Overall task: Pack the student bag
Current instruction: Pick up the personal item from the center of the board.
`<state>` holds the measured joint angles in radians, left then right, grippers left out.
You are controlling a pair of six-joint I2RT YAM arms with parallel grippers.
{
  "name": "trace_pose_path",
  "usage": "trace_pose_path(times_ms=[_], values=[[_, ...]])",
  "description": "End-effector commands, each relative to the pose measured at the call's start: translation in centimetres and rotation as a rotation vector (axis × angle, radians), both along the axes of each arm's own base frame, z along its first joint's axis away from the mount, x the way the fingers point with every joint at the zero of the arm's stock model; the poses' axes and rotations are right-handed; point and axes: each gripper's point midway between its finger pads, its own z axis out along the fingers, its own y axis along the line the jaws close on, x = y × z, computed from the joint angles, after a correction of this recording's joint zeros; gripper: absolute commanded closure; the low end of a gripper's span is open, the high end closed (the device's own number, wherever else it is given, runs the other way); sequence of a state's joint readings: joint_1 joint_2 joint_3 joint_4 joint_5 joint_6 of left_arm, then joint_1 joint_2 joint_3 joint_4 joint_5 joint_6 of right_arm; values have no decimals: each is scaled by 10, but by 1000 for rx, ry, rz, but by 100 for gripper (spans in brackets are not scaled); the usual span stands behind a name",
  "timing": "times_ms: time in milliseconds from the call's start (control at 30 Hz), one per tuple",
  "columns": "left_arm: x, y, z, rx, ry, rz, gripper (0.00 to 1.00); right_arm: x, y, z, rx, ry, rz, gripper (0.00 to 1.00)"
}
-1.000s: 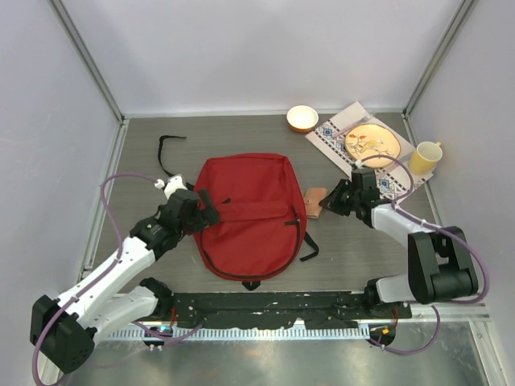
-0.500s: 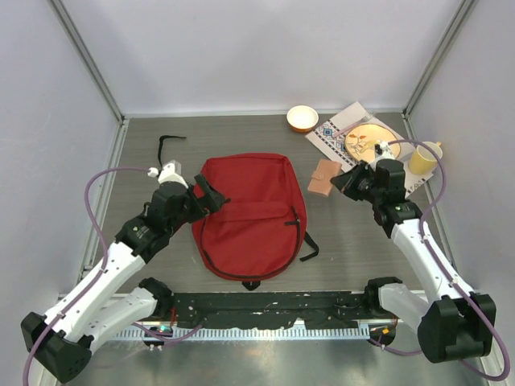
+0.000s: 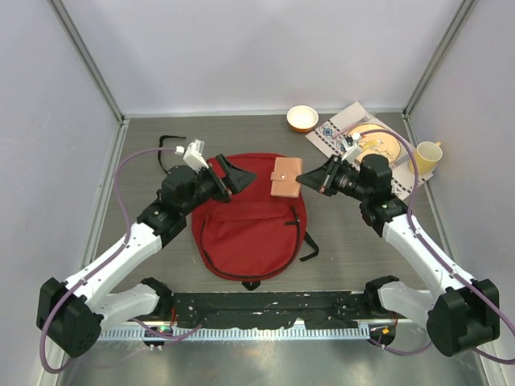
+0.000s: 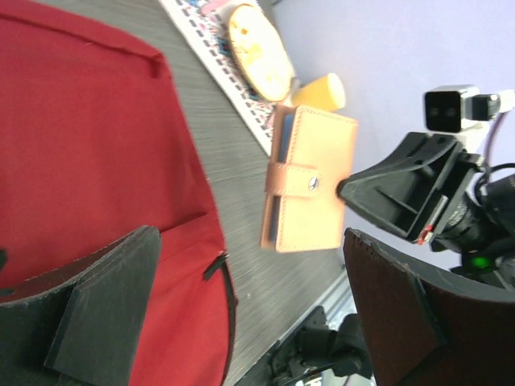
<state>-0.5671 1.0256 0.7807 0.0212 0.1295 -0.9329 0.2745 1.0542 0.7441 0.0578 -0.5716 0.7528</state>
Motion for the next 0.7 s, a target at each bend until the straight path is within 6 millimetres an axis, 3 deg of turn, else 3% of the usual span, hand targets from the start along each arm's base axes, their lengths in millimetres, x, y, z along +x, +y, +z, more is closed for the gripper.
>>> trace_pose_path(times_ms=[0,300,500,533,633,667], values=[[1,-26,41,-171,-113,-110,0,-10,24,34,122,-84,98,99],[11,-53,36,-259,-86,-202,1,-17,42,36,168,-78,159,99],[13,-59,29,-245,-79,-215,25,-17,44,34,172,-73,169,99],[13,-59,29,-246,-80,-218,36,-17,45,33,173,-70,174,99],[12,-62,29,-253,-79,-235,50,-17,46,30,174,-60,179,99],[12,-63,28,-252,-77,-236,51,-16,47,30,175,-59,180,99]])
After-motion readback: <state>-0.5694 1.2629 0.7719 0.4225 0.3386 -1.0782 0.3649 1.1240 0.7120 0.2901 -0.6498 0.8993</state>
